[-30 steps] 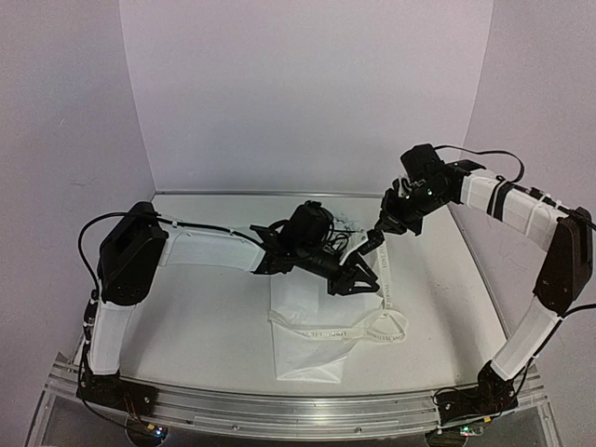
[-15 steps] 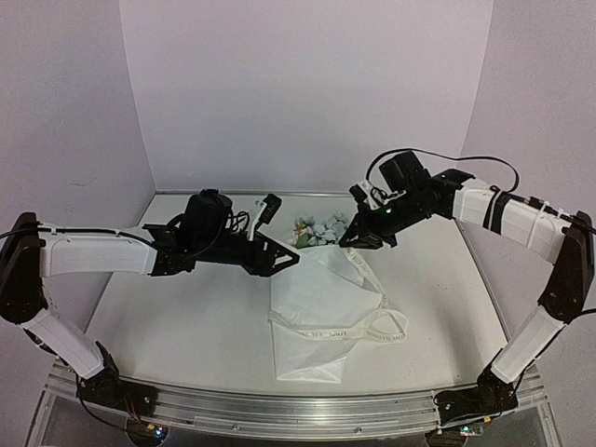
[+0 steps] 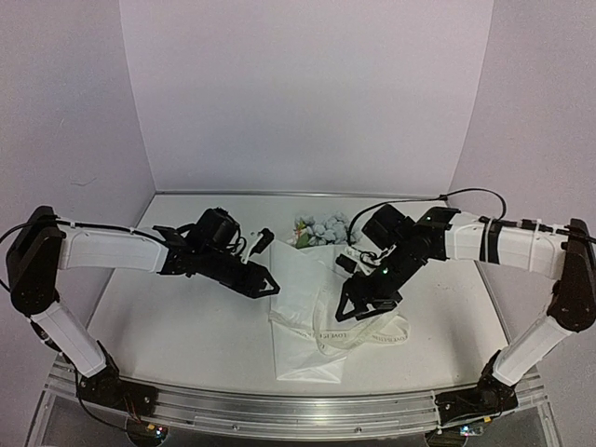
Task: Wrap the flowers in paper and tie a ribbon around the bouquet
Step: Cross the ribbon over the folded bouquet.
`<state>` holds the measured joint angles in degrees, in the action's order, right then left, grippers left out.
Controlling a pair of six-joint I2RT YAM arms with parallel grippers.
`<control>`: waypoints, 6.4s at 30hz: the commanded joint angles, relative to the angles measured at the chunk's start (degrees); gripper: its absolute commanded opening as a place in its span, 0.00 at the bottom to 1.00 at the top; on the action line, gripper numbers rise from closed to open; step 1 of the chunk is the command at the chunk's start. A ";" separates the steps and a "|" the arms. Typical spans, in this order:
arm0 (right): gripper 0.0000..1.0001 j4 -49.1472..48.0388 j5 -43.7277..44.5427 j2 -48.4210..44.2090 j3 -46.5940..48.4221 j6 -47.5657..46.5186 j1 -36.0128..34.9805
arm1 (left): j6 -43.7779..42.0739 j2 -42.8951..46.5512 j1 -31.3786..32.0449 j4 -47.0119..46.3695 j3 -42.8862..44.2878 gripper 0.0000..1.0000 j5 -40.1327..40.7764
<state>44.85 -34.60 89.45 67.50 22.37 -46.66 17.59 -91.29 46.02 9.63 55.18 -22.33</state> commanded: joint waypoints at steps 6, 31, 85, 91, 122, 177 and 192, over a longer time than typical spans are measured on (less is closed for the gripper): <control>0.69 3.06 18.14 7.05 9.81 5.11 -3.30 | -5.39 1.09 0.13 4.87 3.49 0.45 -3.36; 0.30 0.11 18.80 25.41 20.14 6.53 -9.15 | -4.82 5.85 5.33 4.31 0.11 0.43 2.59; 0.00 -33.15 9.18 -10.97 -13.93 20.22 2.24 | -34.09 -10.75 12.78 -4.89 3.81 0.34 0.80; 0.00 -33.95 4.43 -10.31 -11.34 20.99 5.84 | -33.41 -11.51 12.78 -4.86 4.19 0.20 1.39; 0.00 -41.32 -12.36 -10.33 -9.57 23.23 10.60 | -25.08 -10.62 8.54 -9.61 4.97 0.00 0.43; 0.00 -14.44 30.48 17.33 8.22 10.23 -6.59 | -12.07 -9.29 0.56 -10.62 5.03 0.01 -14.48; 0.39 -16.94 31.88 8.75 2.57 9.91 -7.52 | -9.93 -14.79 0.56 -3.37 8.59 0.11 -12.08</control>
<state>29.21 -3.29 104.21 72.09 32.24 -53.80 7.98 -104.17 46.70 2.65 60.04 -35.27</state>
